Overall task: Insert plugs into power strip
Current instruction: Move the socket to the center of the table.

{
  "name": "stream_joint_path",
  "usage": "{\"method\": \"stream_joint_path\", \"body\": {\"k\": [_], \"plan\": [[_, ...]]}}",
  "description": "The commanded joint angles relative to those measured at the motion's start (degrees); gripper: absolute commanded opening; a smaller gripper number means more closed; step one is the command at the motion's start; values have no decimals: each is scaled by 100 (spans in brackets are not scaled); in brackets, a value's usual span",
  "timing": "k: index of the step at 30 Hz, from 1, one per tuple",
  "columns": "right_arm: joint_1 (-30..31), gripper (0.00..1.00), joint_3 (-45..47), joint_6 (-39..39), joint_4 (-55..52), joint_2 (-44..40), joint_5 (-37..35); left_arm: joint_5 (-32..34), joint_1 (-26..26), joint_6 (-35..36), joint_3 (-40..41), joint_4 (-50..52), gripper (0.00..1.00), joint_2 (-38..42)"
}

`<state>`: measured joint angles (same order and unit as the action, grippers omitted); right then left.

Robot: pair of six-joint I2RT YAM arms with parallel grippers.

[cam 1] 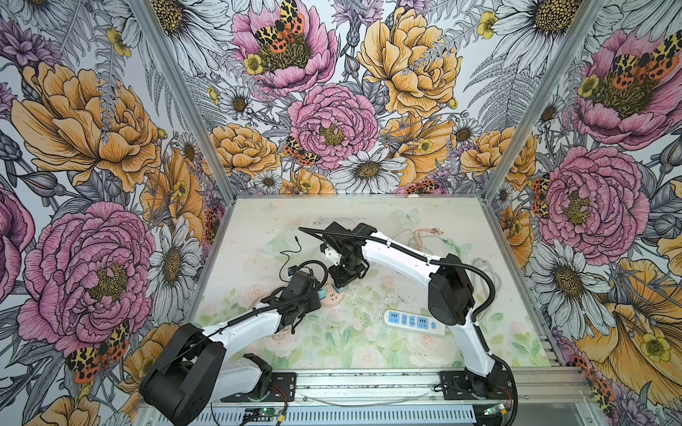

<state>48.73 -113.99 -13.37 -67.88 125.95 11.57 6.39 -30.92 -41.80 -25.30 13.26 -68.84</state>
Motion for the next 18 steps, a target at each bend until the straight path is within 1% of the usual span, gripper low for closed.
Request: {"method": "stream_joint_path", "body": {"k": [1,6,10,18], "plan": [[-109,0,18,108,126,-341,-146,161,-46,138,-214,215,21,411],[-182,0,-32,101,126,-290,-223,314,-37,403,-444,1053,22,1120],[-191,0,-132,89,117,-264,-163,342,-13,471,-504,1383,23,1601],[-123,0,-112,45,117,-186,-6,412,35,514,-546,1654,24,1905]]}}
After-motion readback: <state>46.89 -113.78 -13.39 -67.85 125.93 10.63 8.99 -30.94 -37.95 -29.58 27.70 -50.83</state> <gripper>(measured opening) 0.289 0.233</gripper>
